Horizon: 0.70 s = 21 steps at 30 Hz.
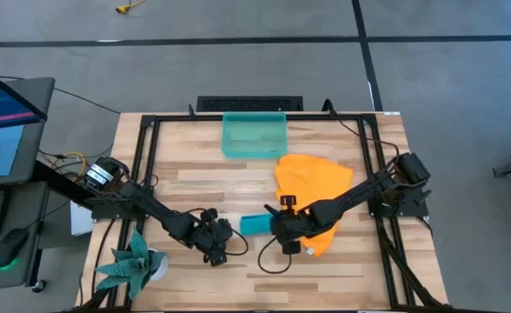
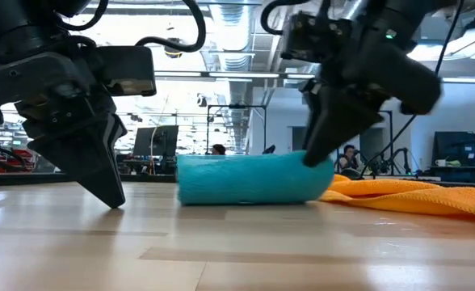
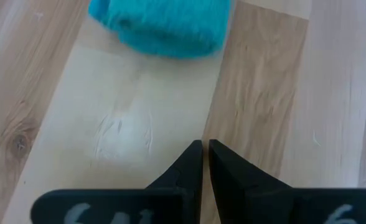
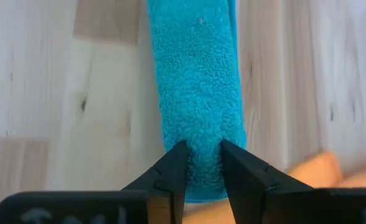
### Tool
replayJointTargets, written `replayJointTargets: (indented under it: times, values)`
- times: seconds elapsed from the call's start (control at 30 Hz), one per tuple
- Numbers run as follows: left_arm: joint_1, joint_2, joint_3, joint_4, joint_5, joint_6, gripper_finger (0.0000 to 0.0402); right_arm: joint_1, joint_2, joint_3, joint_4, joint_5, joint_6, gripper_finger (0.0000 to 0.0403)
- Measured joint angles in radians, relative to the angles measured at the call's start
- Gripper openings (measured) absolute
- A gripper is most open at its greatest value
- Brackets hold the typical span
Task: Roll microfiber towels into tight, uniform cylinder then place into a basket
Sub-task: Roll the blue microfiber cloth
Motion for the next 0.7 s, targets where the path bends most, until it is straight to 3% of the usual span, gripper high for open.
replayJointTargets:
  times: [0.2,0.53,0.7]
  values:
    - [0.000,0.000,0.000,-0.001,-0.004,-0.012,0.0020,-0.014,0.000,0.000,0.106,-0.010,-0.056,0.0118]
    - [0.000,0.000,0.000,-0.001,-0.004,-0.013,0.0020,-0.012,0.000,0.001,0.136,-0.010,-0.057,0.0118]
    - [0.000,-0.001,0.000,-0.001,-0.005,-0.013,0.0020,-0.012,0.008,0.002,0.137,-0.011,0.024,0.0118]
